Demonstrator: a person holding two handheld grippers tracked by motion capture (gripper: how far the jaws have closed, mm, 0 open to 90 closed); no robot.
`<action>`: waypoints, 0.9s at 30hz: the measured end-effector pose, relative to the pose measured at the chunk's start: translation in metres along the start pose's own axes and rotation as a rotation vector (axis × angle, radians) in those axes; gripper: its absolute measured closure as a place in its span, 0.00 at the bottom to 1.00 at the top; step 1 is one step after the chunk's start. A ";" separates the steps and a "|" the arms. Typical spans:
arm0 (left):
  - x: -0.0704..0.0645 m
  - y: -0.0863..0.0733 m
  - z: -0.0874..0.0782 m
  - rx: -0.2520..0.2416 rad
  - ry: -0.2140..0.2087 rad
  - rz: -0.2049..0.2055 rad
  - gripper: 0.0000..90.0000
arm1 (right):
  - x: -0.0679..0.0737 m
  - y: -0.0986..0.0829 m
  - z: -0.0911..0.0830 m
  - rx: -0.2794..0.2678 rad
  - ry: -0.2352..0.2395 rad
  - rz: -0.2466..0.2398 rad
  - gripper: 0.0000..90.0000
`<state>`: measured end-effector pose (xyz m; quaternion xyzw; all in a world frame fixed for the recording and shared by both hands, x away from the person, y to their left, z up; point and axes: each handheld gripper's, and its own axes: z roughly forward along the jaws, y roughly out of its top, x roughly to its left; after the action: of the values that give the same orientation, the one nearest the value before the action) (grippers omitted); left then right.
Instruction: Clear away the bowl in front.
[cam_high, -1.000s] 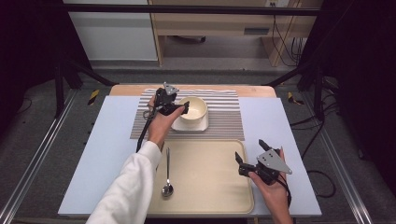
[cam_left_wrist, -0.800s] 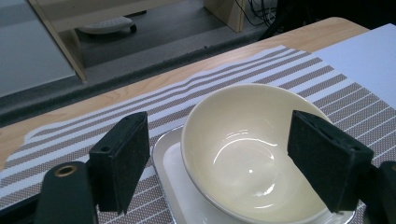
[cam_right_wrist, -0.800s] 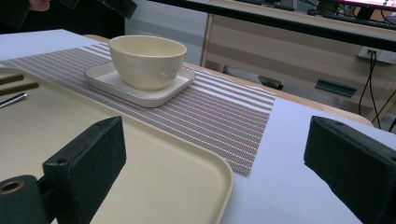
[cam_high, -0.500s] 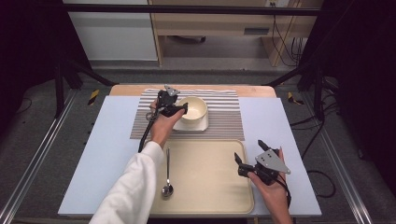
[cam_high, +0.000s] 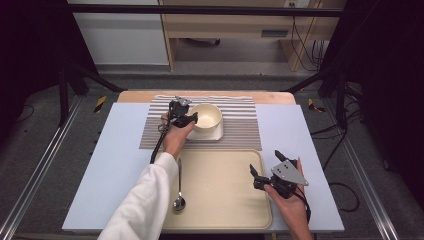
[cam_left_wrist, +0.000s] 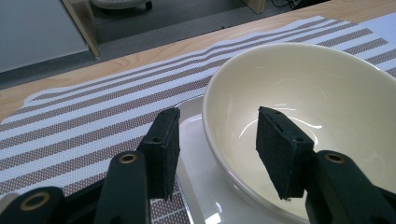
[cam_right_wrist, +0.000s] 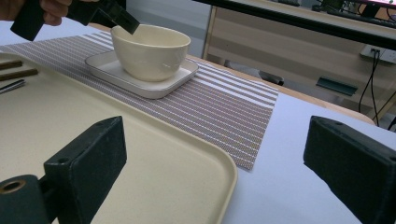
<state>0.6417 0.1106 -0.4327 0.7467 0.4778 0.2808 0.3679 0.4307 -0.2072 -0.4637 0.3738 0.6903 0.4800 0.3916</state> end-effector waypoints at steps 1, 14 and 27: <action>0.000 0.000 0.001 0.003 0.000 -0.001 0.55 | 0.000 0.000 0.000 0.001 0.001 -0.001 0.07; -0.001 -0.005 0.011 0.053 -0.001 -0.044 0.61 | 0.001 0.000 0.001 0.006 0.009 -0.006 0.07; -0.001 -0.005 0.018 0.068 -0.016 -0.110 0.76 | 0.002 0.000 0.001 0.009 0.015 -0.005 0.07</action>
<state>0.6522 0.1066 -0.4473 0.7335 0.5246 0.2376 0.3611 0.4310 -0.2054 -0.4646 0.3703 0.6964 0.4785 0.3860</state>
